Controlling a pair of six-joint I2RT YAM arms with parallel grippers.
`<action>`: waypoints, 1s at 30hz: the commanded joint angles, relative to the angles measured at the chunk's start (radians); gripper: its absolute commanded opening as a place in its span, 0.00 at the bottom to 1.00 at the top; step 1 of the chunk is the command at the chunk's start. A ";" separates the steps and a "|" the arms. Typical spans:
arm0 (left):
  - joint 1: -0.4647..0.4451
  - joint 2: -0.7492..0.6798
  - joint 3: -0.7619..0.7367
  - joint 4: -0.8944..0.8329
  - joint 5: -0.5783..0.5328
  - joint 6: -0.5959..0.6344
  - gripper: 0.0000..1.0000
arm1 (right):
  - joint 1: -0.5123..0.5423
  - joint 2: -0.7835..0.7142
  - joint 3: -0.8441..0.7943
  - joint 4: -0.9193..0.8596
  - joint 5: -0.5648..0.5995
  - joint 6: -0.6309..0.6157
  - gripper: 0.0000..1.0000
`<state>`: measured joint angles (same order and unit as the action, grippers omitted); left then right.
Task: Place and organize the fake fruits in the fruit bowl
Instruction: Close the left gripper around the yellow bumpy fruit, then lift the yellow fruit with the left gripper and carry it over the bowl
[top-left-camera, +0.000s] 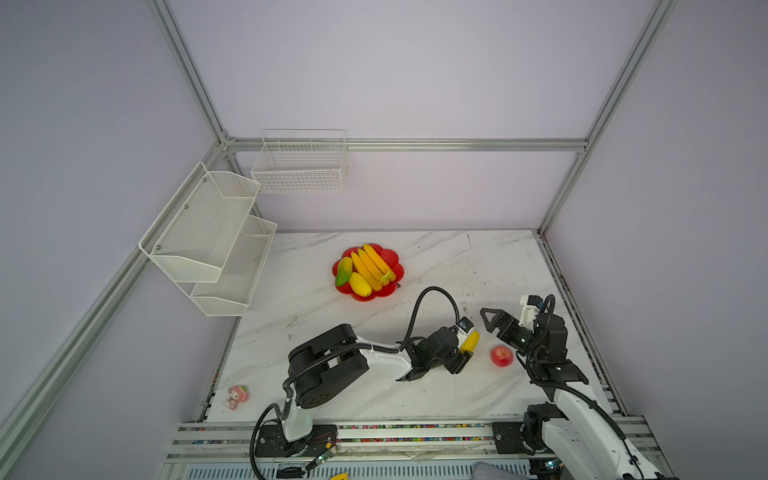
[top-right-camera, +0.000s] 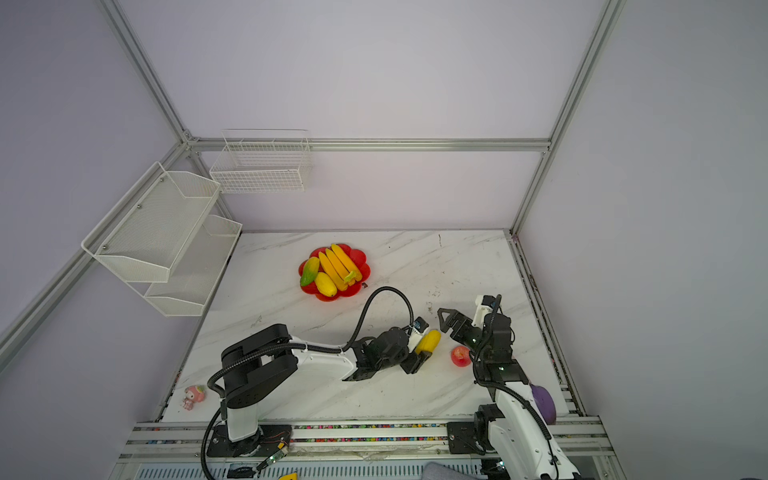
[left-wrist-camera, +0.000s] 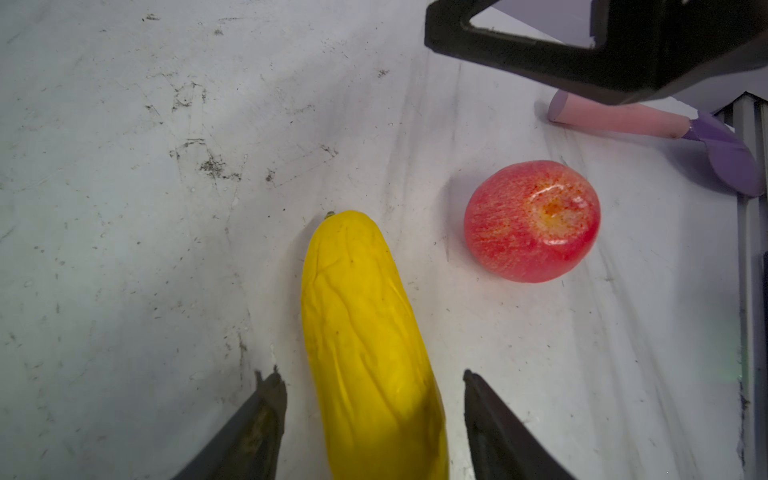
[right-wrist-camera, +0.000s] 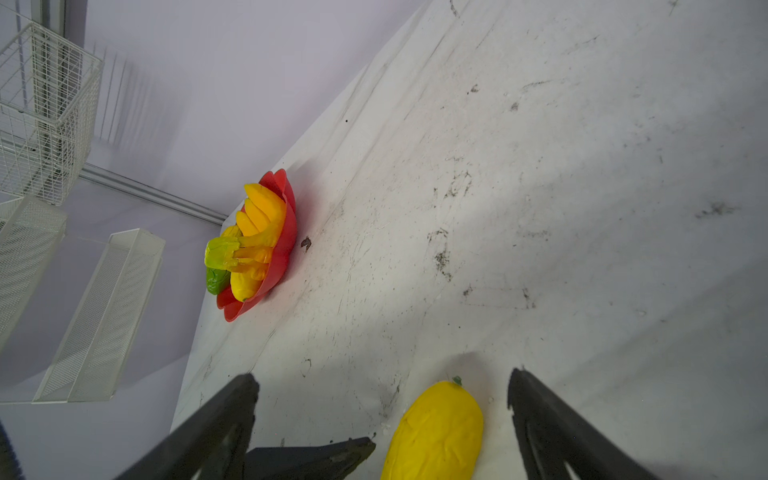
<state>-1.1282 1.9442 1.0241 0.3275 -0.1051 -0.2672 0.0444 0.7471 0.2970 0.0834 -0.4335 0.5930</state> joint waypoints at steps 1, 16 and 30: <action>-0.002 0.011 0.102 0.035 0.012 -0.018 0.65 | -0.005 -0.003 0.016 -0.003 0.007 -0.013 0.97; -0.003 0.033 0.128 0.001 0.032 -0.013 0.41 | -0.005 0.012 0.022 0.006 0.003 -0.034 0.97; 0.124 -0.269 0.076 -0.143 -0.137 -0.041 0.30 | -0.005 0.218 0.207 0.129 -0.049 -0.057 0.97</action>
<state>-1.0573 1.7397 1.0809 0.2455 -0.1467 -0.2821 0.0444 0.9272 0.4561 0.1287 -0.4530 0.5362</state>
